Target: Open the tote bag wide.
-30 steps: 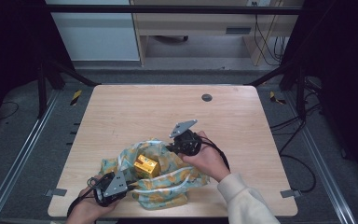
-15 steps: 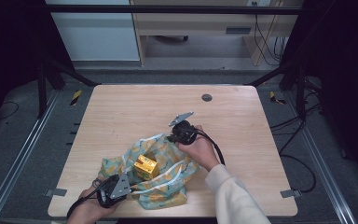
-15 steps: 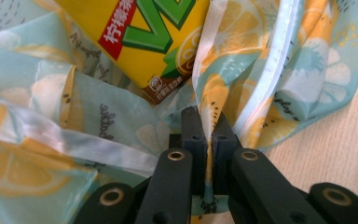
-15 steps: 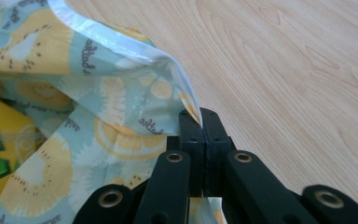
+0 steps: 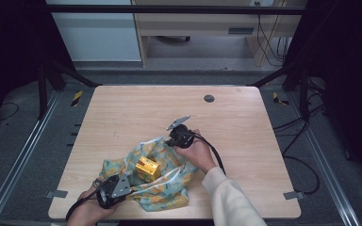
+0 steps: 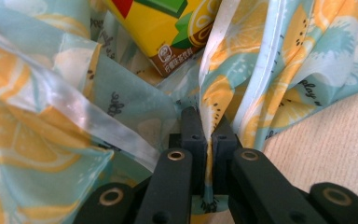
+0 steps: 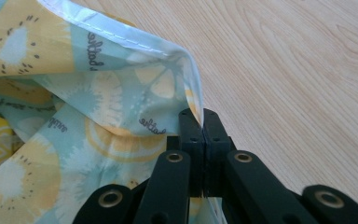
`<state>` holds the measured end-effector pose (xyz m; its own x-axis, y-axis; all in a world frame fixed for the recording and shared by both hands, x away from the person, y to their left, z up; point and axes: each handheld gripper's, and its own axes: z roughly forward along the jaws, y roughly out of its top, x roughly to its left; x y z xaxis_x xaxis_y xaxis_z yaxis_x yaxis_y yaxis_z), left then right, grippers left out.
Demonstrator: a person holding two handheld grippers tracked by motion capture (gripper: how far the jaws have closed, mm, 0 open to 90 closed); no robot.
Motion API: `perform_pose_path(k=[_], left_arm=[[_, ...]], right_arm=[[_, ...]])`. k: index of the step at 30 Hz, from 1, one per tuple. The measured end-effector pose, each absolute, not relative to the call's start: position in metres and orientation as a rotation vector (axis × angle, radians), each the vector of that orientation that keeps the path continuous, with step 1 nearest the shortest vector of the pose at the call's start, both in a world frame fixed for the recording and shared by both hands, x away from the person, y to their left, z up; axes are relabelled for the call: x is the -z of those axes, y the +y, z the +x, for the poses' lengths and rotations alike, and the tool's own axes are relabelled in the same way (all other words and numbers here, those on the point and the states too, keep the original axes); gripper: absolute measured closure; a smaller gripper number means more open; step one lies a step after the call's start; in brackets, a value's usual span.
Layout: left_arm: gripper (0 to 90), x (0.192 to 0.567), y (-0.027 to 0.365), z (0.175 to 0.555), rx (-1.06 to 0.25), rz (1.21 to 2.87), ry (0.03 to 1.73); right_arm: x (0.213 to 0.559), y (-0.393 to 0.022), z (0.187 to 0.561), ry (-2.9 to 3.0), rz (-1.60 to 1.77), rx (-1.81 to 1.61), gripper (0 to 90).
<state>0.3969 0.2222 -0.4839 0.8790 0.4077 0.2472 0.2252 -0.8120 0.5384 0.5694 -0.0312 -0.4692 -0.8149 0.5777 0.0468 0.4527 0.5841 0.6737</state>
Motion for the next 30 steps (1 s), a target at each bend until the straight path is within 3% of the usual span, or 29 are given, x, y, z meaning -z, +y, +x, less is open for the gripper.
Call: perform_pose_path(k=[14,30], left_arm=[[89.1,0.479,0.23,0.398,-0.513,2.514,0.509],[89.7,0.482,0.23,0.397,-0.491,2.541,0.508]], right_arm=[[0.456,-0.037,0.584,2.56,0.908,-1.038,89.7],[0.475,-0.048,0.597,2.515,1.007,-1.015,89.9]])
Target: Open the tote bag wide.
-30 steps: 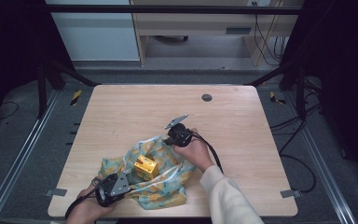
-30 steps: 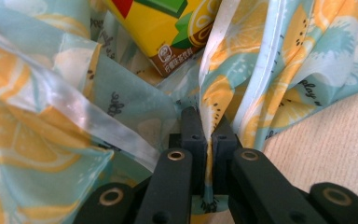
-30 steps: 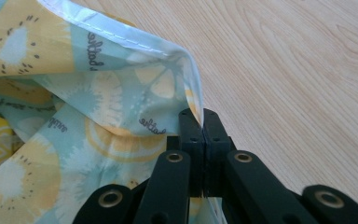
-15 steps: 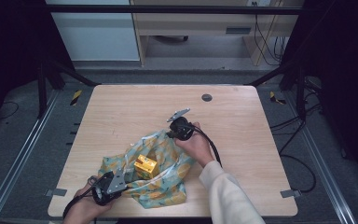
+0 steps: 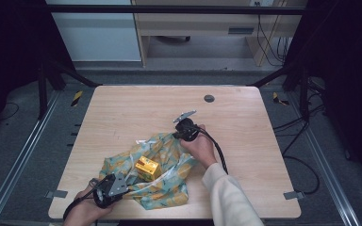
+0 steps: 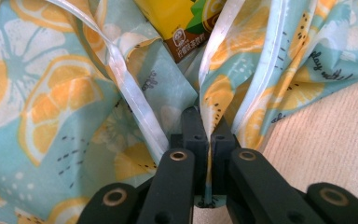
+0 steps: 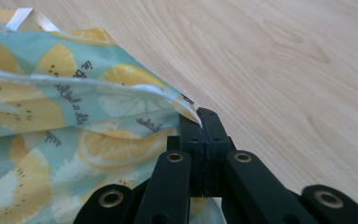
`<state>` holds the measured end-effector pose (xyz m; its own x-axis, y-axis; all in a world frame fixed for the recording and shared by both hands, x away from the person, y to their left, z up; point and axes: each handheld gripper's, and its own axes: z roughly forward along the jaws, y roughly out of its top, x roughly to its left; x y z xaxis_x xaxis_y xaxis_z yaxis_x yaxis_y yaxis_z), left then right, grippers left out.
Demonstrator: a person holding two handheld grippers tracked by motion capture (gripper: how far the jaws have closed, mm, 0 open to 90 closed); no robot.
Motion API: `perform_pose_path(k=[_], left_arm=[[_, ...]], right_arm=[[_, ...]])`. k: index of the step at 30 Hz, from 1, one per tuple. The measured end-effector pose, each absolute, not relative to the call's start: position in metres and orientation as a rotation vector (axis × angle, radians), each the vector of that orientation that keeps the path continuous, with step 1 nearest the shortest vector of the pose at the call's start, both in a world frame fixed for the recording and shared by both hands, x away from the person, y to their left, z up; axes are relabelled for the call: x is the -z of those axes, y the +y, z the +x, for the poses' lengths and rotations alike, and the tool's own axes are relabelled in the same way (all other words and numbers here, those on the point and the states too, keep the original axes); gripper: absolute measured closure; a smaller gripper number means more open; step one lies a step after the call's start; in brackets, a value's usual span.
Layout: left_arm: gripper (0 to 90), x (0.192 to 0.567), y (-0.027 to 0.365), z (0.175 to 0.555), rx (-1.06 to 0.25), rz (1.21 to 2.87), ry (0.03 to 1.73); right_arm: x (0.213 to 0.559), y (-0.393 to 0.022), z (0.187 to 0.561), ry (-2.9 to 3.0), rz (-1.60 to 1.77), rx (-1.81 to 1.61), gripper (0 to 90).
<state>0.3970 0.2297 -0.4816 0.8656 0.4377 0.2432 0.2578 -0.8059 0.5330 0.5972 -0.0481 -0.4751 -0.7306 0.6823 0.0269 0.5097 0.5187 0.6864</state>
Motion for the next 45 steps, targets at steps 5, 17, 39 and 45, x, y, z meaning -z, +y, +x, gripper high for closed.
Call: perform_pose_path(k=[5,17,39,45], left_arm=[[89.8,0.482,0.228,0.396,-0.487,2.548,0.5],[88.2,0.483,0.229,0.397,-0.481,2.539,0.505],[43.4,0.447,0.243,0.391,-0.482,2.185,0.569],[40.7,0.444,0.245,0.39,-0.489,2.163,0.581]], right_arm=[[0.471,-0.049,0.599,2.496,1.0,-1.003,89.9],[0.467,-0.046,0.594,2.477,1.008,-0.987,68.1],[0.401,-0.063,0.499,2.472,0.743,-1.14,40.1],[0.414,-0.068,0.482,2.509,0.748,-1.118,40.1]])
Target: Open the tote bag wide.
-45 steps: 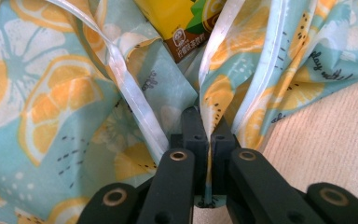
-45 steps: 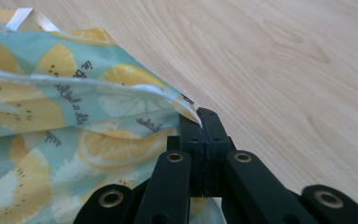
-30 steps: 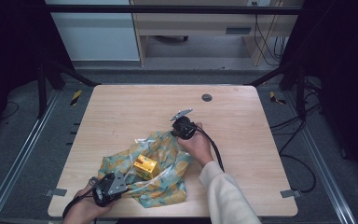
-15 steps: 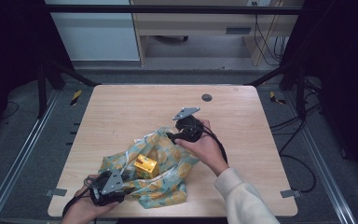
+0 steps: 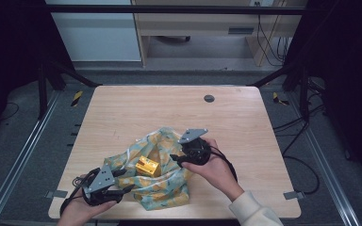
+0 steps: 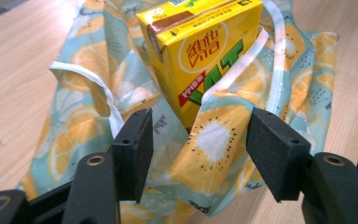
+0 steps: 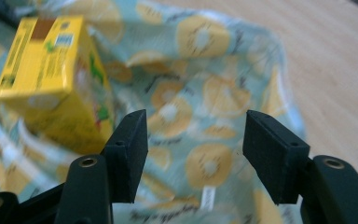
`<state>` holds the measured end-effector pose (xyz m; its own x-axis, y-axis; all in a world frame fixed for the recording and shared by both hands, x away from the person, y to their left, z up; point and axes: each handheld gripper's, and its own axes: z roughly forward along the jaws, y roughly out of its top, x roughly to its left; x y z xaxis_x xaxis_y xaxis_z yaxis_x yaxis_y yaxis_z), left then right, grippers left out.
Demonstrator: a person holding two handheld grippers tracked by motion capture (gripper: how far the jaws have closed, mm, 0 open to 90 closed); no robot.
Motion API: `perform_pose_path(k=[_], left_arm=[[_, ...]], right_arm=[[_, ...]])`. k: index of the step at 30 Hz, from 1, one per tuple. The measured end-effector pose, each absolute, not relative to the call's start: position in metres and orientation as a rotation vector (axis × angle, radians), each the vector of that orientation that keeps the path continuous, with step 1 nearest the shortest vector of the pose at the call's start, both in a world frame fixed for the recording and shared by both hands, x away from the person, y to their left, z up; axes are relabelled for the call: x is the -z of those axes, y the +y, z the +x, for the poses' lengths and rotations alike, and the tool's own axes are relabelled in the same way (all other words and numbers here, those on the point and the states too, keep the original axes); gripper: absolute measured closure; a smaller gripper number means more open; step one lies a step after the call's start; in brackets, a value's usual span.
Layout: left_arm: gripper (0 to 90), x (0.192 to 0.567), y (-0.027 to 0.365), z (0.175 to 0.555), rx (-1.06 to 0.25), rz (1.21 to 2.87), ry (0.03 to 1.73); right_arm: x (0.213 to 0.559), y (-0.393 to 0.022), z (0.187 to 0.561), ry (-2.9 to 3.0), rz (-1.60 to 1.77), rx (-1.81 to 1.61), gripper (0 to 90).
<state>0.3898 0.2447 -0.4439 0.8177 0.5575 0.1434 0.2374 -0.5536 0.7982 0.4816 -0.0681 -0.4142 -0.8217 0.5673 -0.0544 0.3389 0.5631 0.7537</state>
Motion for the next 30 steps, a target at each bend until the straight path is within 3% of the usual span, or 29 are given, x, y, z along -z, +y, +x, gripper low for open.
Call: perform_pose_path(k=[9,13,15,19,24,26,27,28,30], left_arm=[[29.2,0.441,0.241,0.393,-0.474,2.137,0.581],[28.3,0.433,0.245,0.397,-0.481,2.063,0.621],[32.6,0.429,0.247,0.403,-0.512,2.045,0.651],[32.5,0.433,0.244,0.422,-0.598,2.088,0.771],[26.0,0.453,0.242,0.436,-0.584,2.165,0.844],[26.3,0.459,0.243,0.437,-0.557,2.199,0.847],[34.2,0.462,0.243,0.437,-0.55,2.219,0.841],[34.2,0.465,0.243,0.437,-0.545,2.235,0.826],[41.2,0.469,0.242,0.438,-0.542,2.261,0.819]], right_arm=[[0.446,-0.074,0.451,2.589,0.718,-1.096,34.0],[0.452,-0.074,0.446,2.598,0.714,-1.083,33.4],[0.457,-0.073,0.441,2.618,0.69,-1.079,31.2],[0.464,-0.067,0.436,2.647,0.665,-1.103,28.5],[0.476,-0.06,0.433,2.675,0.663,-1.069,24.3],[0.48,-0.059,0.431,2.695,0.656,-1.044,25.9],[0.482,-0.059,0.429,2.709,0.636,-1.027,33.0],[0.482,-0.059,0.429,2.709,0.636,-1.027,33.0],[0.484,-0.059,0.426,2.721,0.615,-1.001,41.6]])
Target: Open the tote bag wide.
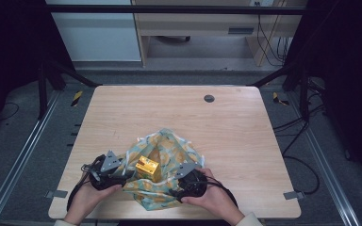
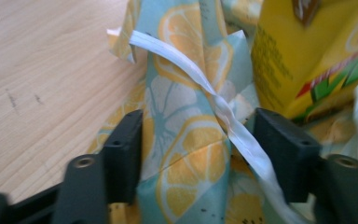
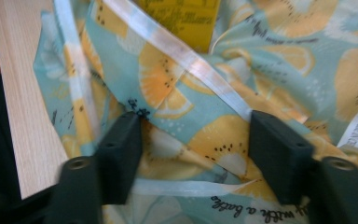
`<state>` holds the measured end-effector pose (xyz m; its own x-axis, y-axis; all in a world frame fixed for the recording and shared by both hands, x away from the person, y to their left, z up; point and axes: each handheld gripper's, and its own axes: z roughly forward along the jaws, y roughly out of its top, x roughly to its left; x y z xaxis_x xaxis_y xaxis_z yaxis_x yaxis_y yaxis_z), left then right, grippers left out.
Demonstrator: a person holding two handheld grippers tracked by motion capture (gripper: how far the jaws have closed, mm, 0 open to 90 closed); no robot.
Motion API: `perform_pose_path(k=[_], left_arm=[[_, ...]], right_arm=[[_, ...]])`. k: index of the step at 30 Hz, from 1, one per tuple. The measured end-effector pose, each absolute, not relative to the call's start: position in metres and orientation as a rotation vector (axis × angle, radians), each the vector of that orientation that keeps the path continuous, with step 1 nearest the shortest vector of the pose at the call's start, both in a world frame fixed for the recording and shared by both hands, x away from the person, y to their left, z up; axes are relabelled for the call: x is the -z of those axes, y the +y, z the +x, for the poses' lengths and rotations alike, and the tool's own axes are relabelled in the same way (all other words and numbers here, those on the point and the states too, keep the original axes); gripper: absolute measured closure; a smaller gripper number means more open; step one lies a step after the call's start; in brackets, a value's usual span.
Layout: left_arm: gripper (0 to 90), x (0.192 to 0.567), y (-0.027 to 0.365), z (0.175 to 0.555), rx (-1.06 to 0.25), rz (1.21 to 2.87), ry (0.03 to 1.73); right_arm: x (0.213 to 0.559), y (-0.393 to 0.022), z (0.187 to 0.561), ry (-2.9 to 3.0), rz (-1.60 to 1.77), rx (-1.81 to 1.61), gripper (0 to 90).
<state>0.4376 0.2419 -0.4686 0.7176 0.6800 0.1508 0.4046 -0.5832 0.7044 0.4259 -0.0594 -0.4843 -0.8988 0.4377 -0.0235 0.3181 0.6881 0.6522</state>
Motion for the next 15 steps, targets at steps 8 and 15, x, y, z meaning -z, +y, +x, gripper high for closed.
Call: perform_pose_path(k=[8,15], left_arm=[[74.7,0.4741,0.2362,0.4366,-0.554,2.314,0.807],[84.1,0.474,0.2406,0.4387,-0.625,2.349,0.852]], right_arm=[[0.4865,-0.0613,0.4269,2.749,0.591,-0.988,80.9],[0.4819,-0.0656,0.4292,2.775,0.586,-0.985,90.0]])
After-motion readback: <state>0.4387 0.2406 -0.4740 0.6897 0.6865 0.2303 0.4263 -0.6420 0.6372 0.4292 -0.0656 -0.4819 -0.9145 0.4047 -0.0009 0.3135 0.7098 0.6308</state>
